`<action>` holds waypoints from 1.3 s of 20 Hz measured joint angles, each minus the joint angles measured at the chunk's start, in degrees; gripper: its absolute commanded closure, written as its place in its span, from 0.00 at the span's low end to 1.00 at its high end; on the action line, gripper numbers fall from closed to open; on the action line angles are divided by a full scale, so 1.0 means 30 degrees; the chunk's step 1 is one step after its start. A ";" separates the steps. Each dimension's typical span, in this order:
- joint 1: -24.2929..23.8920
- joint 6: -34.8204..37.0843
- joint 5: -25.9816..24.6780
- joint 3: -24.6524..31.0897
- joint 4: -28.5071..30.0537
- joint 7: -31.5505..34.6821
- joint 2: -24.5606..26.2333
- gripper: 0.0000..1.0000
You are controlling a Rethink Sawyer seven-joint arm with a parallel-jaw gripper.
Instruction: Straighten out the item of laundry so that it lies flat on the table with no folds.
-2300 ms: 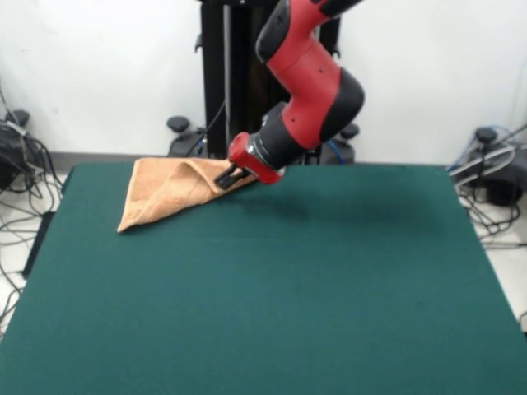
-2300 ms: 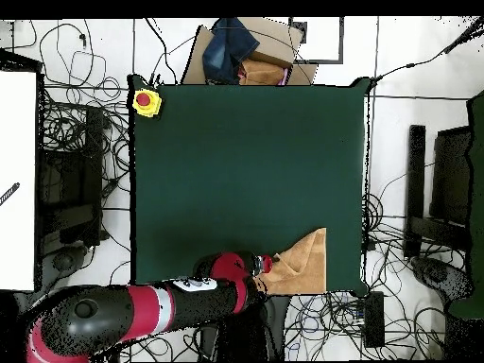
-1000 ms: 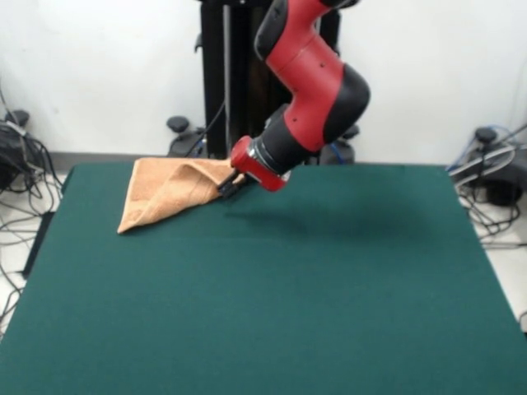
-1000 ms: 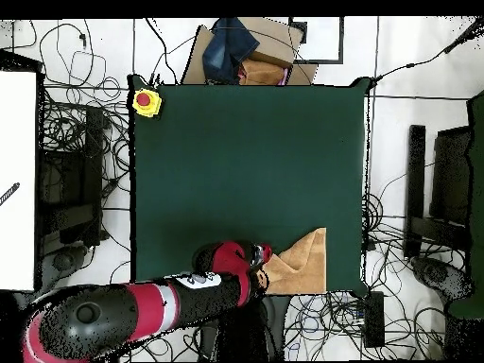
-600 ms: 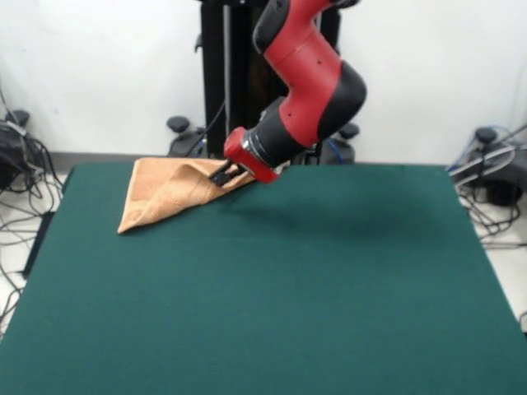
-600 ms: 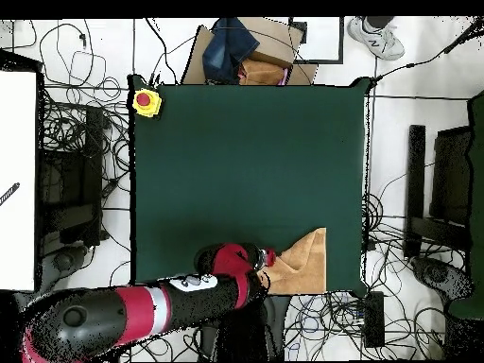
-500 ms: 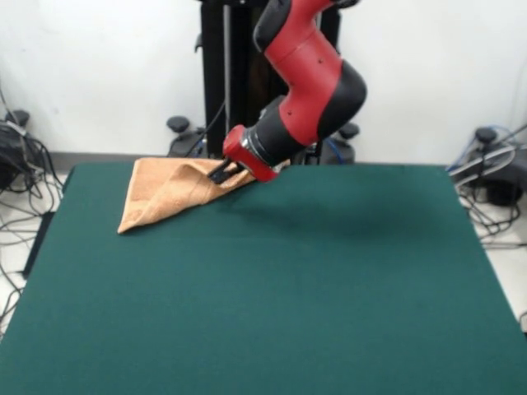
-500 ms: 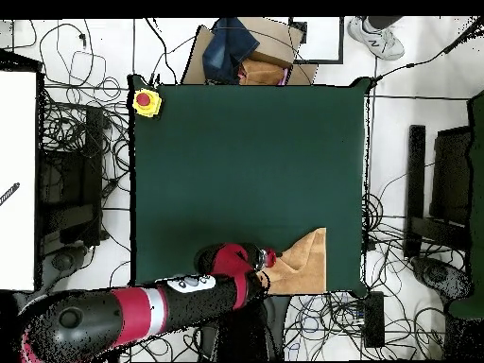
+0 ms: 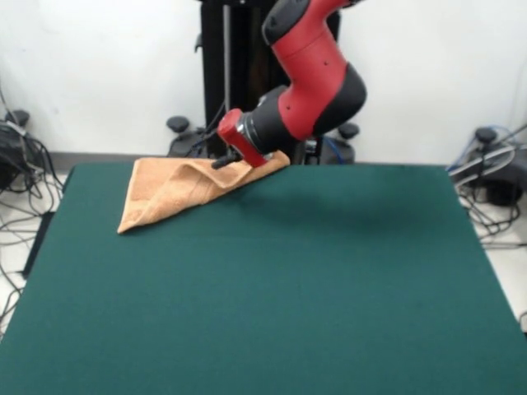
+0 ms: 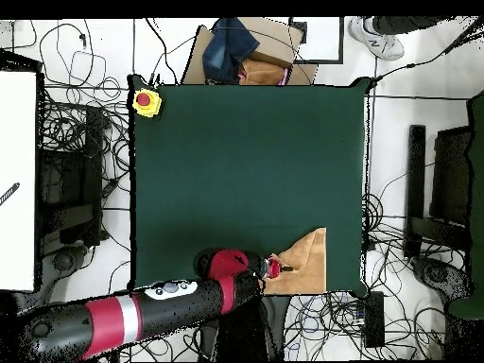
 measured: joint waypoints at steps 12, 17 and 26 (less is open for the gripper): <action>-0.0020 0.1730 0.0008 -0.0783 -0.0712 0.2265 0.1183 0.00; -0.0200 0.1361 0.0008 -0.0783 -0.1096 0.2309 0.1157 0.00; -0.0202 0.1329 0.0031 -0.0786 -0.2547 0.2312 0.1167 0.00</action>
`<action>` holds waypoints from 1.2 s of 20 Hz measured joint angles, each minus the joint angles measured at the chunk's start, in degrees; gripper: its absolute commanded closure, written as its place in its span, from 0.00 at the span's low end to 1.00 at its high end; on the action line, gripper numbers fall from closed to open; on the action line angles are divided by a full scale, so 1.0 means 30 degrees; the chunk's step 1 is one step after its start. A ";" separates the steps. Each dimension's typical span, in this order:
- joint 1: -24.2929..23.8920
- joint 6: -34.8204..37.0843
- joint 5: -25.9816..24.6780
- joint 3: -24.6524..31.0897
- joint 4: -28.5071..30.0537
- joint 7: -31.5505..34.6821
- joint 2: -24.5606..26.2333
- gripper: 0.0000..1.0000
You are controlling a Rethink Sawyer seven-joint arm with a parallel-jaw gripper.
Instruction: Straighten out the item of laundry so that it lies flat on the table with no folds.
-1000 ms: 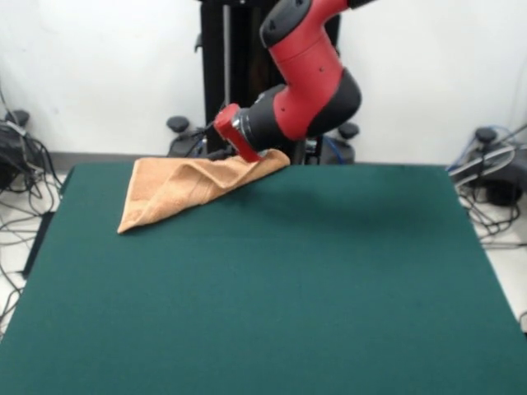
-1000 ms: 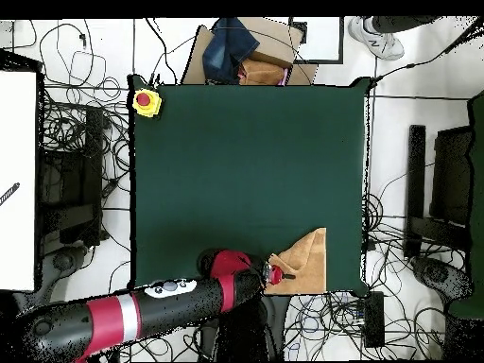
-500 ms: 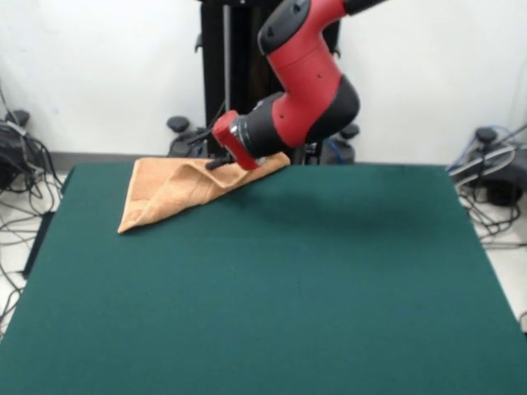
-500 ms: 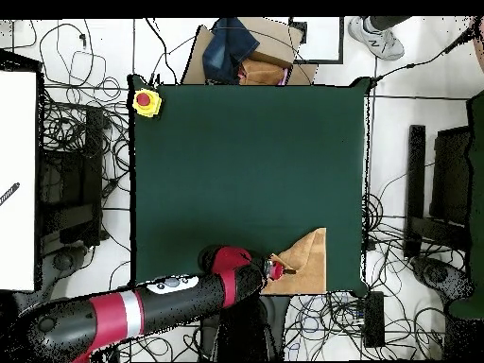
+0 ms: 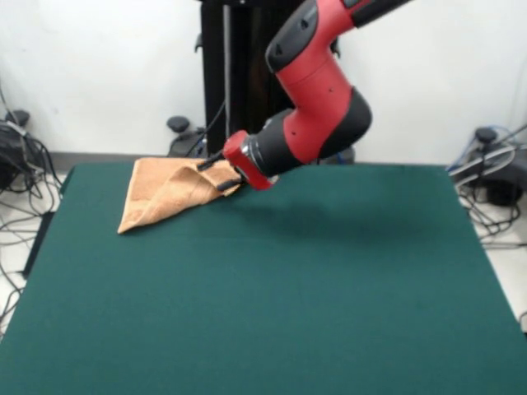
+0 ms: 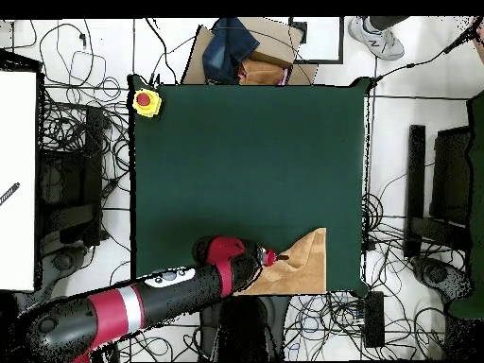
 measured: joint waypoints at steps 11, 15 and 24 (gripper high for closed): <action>-0.0061 0.0002 0.0208 0.0006 -0.1585 0.0955 0.0020 0.00; -0.0214 0.0087 0.0208 0.0011 -0.1838 0.1204 0.0018 0.00; -0.0276 0.5093 -0.0525 0.0006 -0.2689 0.1235 0.0281 0.00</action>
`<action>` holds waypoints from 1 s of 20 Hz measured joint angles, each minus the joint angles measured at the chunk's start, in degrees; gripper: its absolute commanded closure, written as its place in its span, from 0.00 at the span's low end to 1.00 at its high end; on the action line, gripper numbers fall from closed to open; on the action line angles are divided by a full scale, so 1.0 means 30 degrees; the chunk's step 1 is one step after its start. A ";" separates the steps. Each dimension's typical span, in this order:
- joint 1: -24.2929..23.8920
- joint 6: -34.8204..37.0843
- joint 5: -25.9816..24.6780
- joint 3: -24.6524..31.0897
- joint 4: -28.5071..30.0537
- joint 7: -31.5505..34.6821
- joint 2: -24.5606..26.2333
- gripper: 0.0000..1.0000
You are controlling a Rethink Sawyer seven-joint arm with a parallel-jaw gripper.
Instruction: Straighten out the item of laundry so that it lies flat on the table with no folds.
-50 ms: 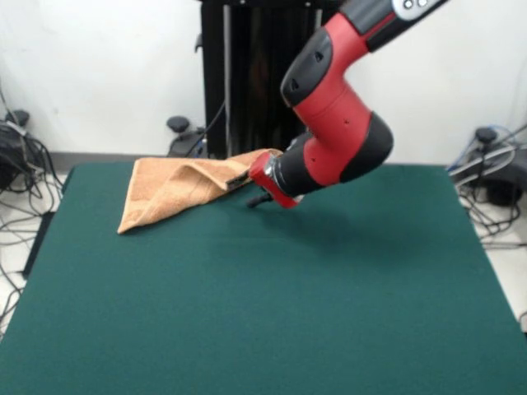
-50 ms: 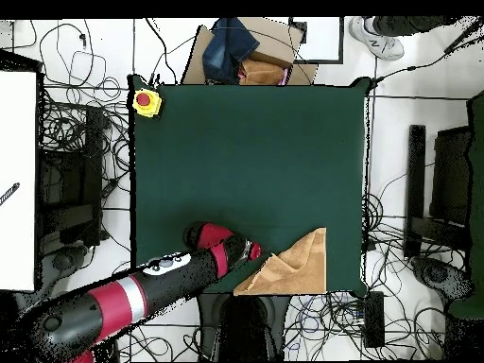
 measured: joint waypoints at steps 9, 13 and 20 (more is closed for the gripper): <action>0.0017 0.1803 -0.0330 -0.0144 -0.0495 0.0189 0.0589 0.00; 0.0152 0.1874 -0.0675 -0.0282 -0.0694 0.0193 0.0740 0.00; 0.0184 0.1874 -0.1031 -0.0276 -0.0702 0.0193 0.0821 0.00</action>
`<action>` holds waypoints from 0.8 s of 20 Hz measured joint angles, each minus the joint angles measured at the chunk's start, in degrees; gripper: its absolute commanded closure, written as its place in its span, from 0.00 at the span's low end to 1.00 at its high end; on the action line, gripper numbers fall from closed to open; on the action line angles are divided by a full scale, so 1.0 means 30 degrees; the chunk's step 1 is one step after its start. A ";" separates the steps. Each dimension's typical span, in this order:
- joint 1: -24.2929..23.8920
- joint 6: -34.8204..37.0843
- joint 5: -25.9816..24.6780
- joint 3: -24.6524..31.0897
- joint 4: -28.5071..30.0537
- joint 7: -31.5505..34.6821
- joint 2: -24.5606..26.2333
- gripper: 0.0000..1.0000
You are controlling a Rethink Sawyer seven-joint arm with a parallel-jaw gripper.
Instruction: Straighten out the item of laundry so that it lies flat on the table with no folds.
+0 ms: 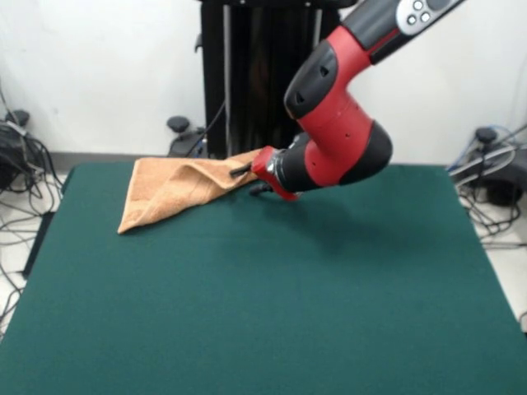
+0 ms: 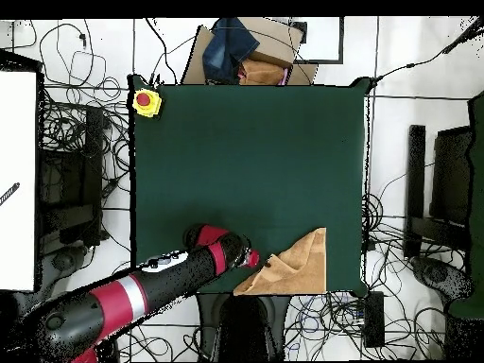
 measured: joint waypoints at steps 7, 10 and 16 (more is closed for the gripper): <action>0.0012 -0.0004 -0.0541 -0.0160 -0.0033 0.0000 0.0388 0.00; 0.0012 -0.0008 -0.0800 -0.0320 -0.0047 0.0000 0.0737 0.00; 0.0014 -0.0008 -0.1000 -0.0466 -0.0053 0.0000 0.1141 0.00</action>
